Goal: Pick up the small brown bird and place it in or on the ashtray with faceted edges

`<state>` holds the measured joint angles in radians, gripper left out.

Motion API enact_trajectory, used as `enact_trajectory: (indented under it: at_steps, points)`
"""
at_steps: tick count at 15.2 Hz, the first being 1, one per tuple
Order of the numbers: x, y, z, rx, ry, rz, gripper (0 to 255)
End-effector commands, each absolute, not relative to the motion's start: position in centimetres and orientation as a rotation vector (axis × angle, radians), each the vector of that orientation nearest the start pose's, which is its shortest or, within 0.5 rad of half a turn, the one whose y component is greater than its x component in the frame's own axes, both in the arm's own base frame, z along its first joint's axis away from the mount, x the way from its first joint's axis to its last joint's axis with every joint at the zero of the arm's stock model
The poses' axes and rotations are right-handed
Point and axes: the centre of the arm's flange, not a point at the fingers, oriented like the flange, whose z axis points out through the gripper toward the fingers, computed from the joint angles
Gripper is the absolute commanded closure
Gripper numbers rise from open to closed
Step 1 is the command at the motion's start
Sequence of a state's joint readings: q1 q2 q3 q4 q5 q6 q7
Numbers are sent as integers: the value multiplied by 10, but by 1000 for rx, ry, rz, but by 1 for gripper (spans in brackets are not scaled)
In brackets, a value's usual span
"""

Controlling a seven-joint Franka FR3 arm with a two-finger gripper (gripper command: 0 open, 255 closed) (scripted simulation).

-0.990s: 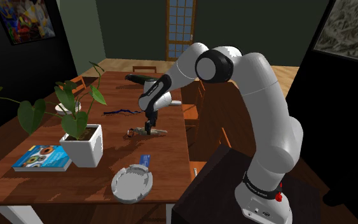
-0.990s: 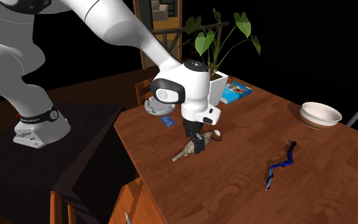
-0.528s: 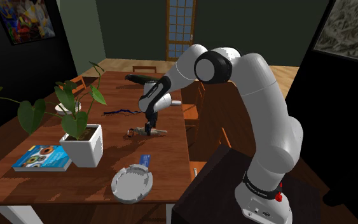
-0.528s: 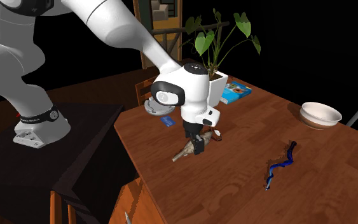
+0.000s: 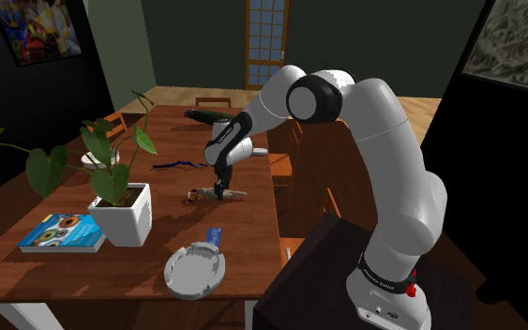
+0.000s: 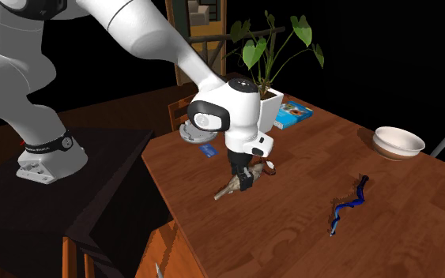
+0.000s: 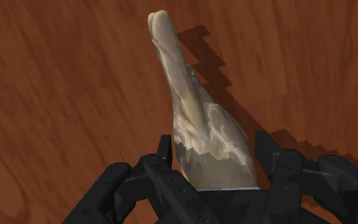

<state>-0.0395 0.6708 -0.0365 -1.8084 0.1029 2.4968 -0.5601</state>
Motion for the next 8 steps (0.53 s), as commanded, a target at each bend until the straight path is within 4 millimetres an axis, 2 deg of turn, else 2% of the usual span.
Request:
enact_trajectory:
  at_steps: [1,3,8]
  points:
    - [650,-48,172,-3044,-634,-48,255]
    - [650,-48,172,-3044,-634,-48,255]
    - [650,-48,198,-3044,-634,-48,255]
